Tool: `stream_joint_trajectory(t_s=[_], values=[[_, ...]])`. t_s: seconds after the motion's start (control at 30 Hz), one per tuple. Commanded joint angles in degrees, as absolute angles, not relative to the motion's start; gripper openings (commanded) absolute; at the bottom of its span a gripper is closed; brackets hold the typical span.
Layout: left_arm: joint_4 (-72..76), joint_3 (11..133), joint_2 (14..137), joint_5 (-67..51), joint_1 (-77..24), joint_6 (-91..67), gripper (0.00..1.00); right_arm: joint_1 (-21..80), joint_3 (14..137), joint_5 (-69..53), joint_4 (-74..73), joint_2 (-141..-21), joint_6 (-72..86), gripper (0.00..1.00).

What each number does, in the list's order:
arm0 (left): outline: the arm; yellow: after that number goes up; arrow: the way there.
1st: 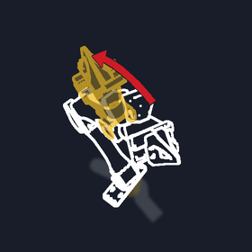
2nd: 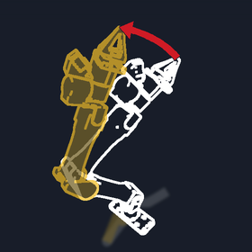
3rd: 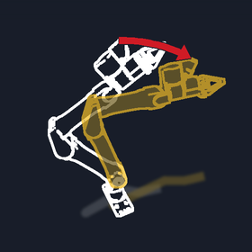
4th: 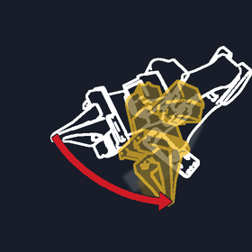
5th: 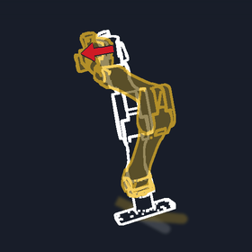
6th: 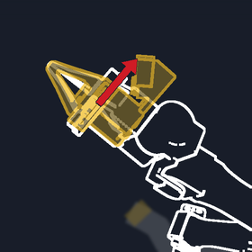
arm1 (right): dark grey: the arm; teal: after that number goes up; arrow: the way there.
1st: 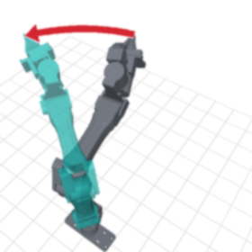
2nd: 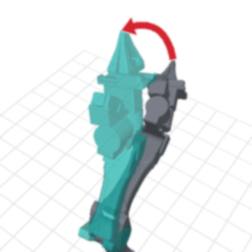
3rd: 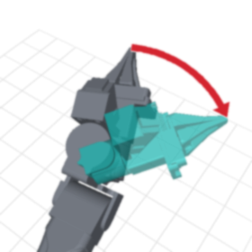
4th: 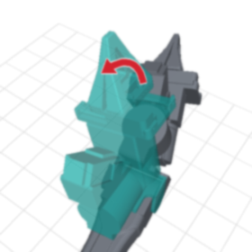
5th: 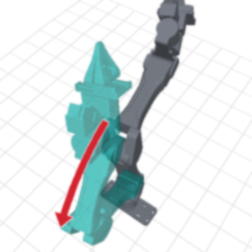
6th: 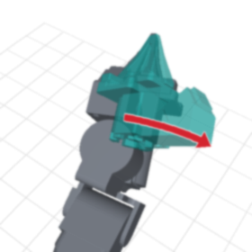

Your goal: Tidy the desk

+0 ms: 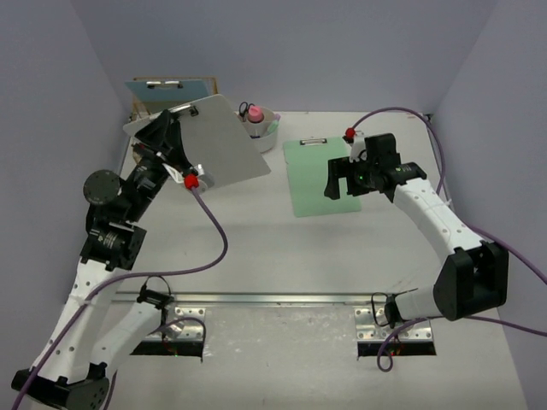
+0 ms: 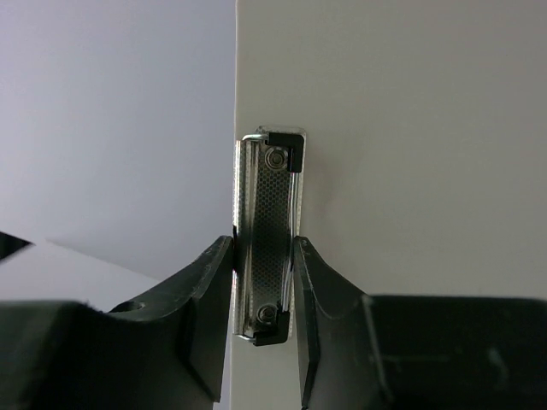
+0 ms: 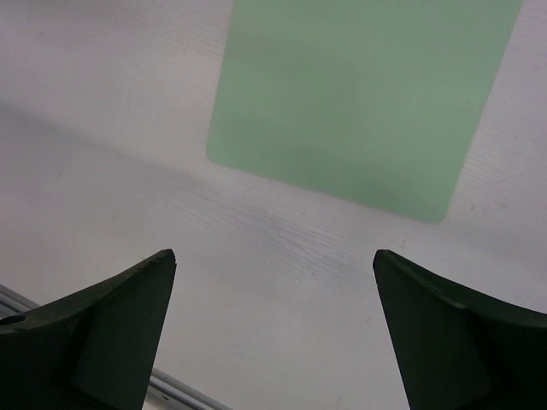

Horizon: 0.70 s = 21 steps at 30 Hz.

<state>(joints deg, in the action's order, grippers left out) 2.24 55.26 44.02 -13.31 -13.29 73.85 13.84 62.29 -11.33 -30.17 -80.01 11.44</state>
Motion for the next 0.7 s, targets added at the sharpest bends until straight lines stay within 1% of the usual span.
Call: stream_joint_trajectory(t_s=[0.0, 0.3, 0.4, 0.67], values=[[8.5, 61.7, 49.0, -24.9, -7.0, 86.7, 0.0, 13.4, 64.9, -12.5, -29.6, -80.1, 12.2, 0.99], [9.1, 70.9, 60.1, -42.1, 3.9, 94.8, 0.0, 12.6, 64.1, -12.9, -29.4, -79.9, 11.6, 0.99], [11.8, 73.7, 64.9, -47.0, 8.1, 94.8, 0.0, 12.2, 63.7, -13.2, -29.3, -79.9, 11.5, 0.99], [19.2, 79.0, 73.8, -53.1, 12.5, 95.2, 0.0, 11.7, 63.4, -13.6, -29.3, -80.7, 11.6, 0.99]])
